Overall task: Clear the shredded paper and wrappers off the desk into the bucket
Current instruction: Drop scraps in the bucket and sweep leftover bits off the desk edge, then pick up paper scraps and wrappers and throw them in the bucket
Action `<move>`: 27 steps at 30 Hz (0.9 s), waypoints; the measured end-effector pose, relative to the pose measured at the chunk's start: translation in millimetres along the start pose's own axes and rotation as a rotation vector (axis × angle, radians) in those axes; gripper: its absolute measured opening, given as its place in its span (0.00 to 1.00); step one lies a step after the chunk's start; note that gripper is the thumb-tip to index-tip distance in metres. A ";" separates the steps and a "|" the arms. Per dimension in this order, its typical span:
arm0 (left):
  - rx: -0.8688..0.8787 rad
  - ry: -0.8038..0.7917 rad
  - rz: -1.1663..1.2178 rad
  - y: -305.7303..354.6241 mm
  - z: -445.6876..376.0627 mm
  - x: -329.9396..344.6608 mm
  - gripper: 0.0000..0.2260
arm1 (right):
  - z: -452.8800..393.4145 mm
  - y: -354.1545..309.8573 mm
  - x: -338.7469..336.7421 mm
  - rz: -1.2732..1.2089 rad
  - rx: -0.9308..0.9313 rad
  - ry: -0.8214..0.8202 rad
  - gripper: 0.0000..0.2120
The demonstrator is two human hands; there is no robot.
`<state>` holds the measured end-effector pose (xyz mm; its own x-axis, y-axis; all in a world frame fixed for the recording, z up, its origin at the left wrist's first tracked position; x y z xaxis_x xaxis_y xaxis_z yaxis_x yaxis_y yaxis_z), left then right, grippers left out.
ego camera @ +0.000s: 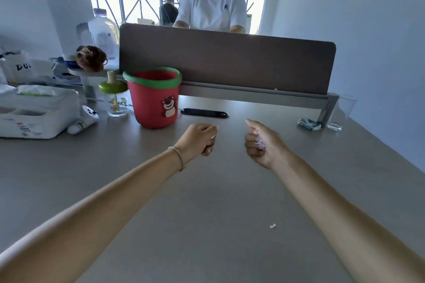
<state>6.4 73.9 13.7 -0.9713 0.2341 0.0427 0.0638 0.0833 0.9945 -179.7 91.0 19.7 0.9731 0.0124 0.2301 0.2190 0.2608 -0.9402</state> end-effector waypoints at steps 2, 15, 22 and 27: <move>0.010 0.019 0.001 14.9 -13.3 -11.6 0.18 | -18.0 -19.3 19.6 0.023 -0.027 -0.009 0.23; 0.194 0.229 -0.243 125.6 -83.9 -104.8 0.16 | -128.4 -124.2 142.0 0.196 -0.077 -0.121 0.23; 0.241 0.346 -0.639 142.4 -128.4 -157.8 0.19 | -171.5 -139.4 194.5 0.331 -0.056 -0.119 0.18; 0.148 0.370 -0.905 143.1 -160.0 -190.7 0.21 | -198.7 -148.7 212.6 0.355 -0.096 -0.136 0.14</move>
<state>164.0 -113.8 163.2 -0.6765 -0.2930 -0.6757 -0.7348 0.2073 0.6458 8.9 -136.9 158.6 0.9726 0.2150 -0.0882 -0.1173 0.1263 -0.9850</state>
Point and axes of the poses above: each hand's wrist, its own z-axis away from the middle knuckle, its own x-axis out of the palm, y = z × x, the point moved 2 cm from there along -z, towards the middle knuckle, and after that the axes turned 13 degrees about z, right-handed, at the moved point
